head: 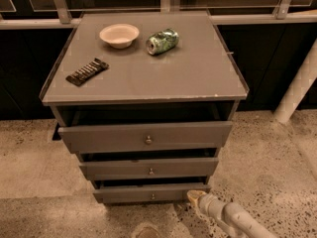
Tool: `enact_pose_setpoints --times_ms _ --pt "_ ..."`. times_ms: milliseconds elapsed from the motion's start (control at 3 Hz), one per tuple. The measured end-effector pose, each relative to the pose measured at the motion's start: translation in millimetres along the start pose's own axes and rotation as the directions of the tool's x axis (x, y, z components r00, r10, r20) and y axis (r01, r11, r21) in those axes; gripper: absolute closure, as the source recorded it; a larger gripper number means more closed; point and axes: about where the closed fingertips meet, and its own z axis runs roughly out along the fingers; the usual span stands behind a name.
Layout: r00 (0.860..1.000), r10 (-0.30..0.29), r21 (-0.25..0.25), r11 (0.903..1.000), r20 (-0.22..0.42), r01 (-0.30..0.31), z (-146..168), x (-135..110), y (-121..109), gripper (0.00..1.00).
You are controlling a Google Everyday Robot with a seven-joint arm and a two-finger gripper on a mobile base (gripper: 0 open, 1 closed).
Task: Close bottom drawer
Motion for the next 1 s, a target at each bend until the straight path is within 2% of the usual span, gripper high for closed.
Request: enact_pose_setpoints --times_ms 333,1000 --pt "1.000 -0.020 0.034 0.9992 0.014 0.019 13.4 -15.0 -12.4 1.00" --pt "1.000 -0.001 0.022 0.9998 0.025 0.001 12.1 -14.7 -14.4 1.00"
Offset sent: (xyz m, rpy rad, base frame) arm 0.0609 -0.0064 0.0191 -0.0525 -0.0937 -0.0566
